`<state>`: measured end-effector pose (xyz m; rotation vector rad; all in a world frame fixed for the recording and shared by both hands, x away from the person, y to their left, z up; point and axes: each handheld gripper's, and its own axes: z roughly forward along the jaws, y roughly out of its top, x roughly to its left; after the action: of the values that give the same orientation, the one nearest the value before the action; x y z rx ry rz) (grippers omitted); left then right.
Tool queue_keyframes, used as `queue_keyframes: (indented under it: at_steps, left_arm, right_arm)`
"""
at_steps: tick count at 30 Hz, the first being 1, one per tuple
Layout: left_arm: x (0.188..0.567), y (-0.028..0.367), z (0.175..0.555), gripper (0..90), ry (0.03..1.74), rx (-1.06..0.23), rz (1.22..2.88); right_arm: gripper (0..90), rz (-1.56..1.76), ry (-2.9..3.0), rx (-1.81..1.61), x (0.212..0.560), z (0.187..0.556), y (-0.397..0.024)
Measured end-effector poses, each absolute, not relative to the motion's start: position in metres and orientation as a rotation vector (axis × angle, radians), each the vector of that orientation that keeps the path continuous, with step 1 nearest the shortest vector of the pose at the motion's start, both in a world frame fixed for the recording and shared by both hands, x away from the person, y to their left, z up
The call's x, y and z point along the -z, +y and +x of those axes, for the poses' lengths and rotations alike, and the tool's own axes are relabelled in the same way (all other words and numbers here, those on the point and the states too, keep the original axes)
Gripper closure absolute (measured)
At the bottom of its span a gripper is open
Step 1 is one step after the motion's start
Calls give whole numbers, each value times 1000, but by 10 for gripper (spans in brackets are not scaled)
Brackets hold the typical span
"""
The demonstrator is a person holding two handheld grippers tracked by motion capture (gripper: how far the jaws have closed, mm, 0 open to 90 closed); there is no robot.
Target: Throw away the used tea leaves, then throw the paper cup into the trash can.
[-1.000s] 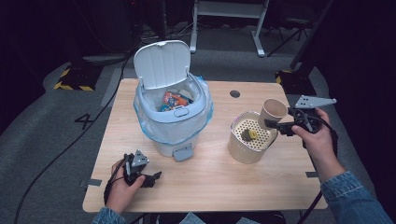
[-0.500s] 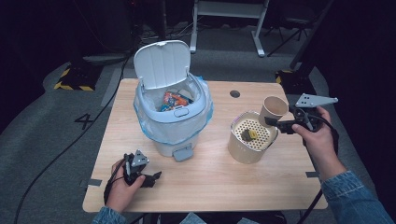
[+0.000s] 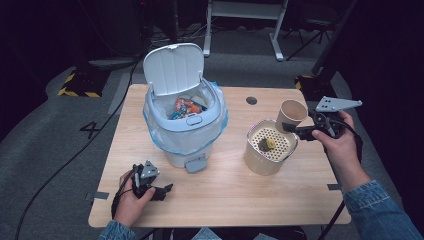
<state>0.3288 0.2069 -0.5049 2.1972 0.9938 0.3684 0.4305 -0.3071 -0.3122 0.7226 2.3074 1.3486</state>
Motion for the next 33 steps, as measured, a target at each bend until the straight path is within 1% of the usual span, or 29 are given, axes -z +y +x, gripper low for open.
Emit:
queue_keyframes:
  at_steps: [10,23,33]
  left_arm:
    - [505,207,329,139,994,-369,2197]
    - [505,207,329,138,994,-368,2199]
    - [505,207,329,138,993,-367,2199]
  right_arm:
    - [308,675,2319,-1395,292,435,-290]
    - [305,580,2377,-1479,258,456,-247]
    - [301,534,2396,-1548,244,472,-212]
